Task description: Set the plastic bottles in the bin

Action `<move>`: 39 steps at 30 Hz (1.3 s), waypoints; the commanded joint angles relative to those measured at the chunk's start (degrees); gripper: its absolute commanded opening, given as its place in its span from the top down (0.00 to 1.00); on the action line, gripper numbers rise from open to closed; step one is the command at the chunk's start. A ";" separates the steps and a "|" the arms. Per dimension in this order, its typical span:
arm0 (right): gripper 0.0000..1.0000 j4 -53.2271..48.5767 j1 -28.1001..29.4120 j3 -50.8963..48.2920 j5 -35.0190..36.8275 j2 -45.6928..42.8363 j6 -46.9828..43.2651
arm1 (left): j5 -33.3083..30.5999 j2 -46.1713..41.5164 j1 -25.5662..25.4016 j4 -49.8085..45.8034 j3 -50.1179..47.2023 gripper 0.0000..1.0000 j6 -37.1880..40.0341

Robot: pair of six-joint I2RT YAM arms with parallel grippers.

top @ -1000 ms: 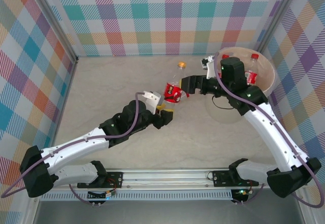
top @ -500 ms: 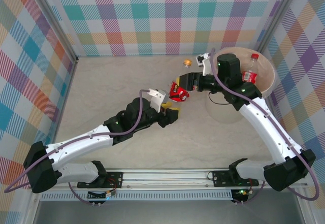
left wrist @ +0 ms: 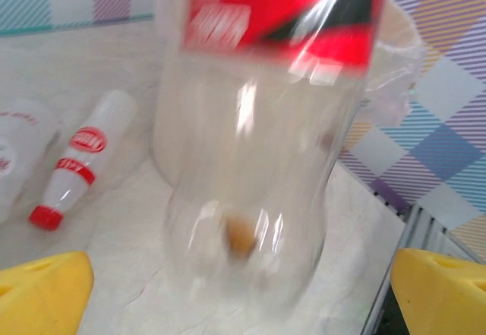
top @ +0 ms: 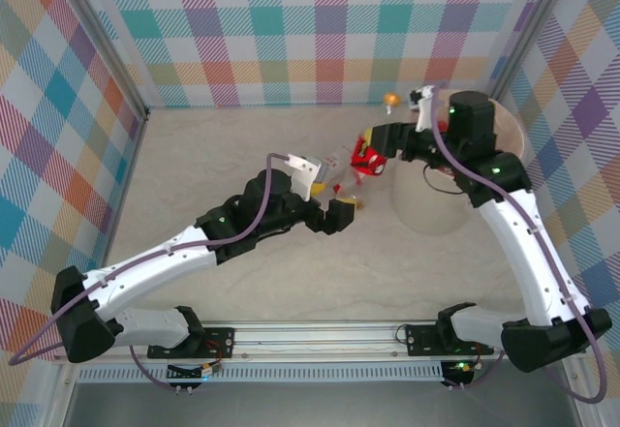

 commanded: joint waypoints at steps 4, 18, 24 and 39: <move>0.47 -13.20 -5.35 14.89 15.68 -2.03 -9.52 | -7.05 1.08 -0.07 -13.15 0.31 0.00 -4.25; 0.52 -21.20 -21.41 29.62 22.10 4.61 -14.64 | -9.90 14.62 -0.14 -12.13 3.22 0.00 -6.95; 0.51 -18.44 -22.24 25.81 21.52 10.24 -14.20 | -9.62 13.41 -1.00 -12.31 1.76 0.00 -7.05; 0.49 -18.33 -19.06 14.07 26.09 15.72 -14.67 | -9.34 20.03 -1.07 -13.28 5.66 0.00 -4.29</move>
